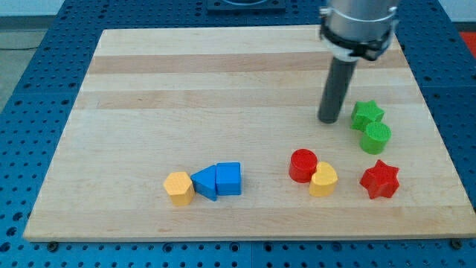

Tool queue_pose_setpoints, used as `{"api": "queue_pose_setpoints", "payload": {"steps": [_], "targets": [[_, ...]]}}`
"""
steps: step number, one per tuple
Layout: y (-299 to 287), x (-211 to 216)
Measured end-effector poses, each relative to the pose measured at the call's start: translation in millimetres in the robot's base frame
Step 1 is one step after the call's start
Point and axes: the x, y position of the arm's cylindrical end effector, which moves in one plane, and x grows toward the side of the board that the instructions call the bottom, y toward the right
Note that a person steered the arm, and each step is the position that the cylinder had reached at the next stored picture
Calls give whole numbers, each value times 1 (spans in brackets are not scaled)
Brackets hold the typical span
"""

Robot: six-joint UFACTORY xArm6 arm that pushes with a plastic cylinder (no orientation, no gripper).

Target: Move the blue cube above the green star

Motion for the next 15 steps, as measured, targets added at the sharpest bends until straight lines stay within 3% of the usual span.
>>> {"api": "queue_pose_setpoints", "payload": {"steps": [1, 2, 3, 4, 6, 8, 9, 12, 15], "targets": [[-69, 5], [-167, 39], [-269, 93], [-327, 138], [-263, 182], [-147, 173], [-132, 157], [-126, 78], [-171, 68]]}}
